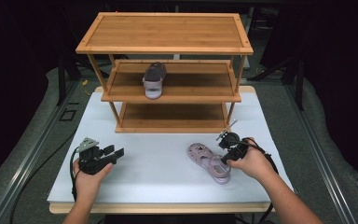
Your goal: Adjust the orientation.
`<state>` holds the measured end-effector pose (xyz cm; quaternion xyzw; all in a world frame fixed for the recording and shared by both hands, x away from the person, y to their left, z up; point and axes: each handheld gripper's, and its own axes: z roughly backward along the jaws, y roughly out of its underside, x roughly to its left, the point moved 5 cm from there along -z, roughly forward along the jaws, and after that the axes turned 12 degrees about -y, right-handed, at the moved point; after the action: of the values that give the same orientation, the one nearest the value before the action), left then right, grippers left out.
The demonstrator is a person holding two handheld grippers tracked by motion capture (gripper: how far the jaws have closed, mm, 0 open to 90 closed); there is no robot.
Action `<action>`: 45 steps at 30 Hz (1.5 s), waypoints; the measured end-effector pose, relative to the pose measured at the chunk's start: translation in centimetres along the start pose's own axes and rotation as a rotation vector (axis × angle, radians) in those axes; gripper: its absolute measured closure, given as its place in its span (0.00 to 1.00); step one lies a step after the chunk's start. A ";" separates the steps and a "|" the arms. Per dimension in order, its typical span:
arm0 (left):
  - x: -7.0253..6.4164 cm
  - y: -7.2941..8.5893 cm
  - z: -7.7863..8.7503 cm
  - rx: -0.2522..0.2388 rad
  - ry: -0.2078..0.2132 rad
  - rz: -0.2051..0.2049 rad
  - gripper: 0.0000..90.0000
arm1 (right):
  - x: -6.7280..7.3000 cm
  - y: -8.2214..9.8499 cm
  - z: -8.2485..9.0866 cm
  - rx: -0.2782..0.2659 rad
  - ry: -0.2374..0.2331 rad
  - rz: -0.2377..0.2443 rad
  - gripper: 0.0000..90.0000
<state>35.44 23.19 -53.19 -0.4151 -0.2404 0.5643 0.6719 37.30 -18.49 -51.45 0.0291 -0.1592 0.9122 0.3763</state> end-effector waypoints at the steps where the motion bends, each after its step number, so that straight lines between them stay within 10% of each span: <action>1: 0.1 0.0 0.0 0.003 -0.002 0.000 0.54 | 0.0 -0.2 -0.1 0.008 -0.015 -0.002 0.85; 17: 0.2 0.3 -0.4 0.031 0.003 -0.002 0.54 | -0.6 -1.4 -1.9 0.181 -0.060 0.010 0.87; 45: 0.3 0.3 -0.5 0.040 0.008 0.014 0.53 | -0.2 -1.4 -1.9 0.155 -0.062 -0.013 0.92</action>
<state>35.68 23.34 -53.76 -0.4054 -0.2233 0.5719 0.6772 38.60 -17.08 -52.94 0.0875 -0.0993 0.9180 0.3738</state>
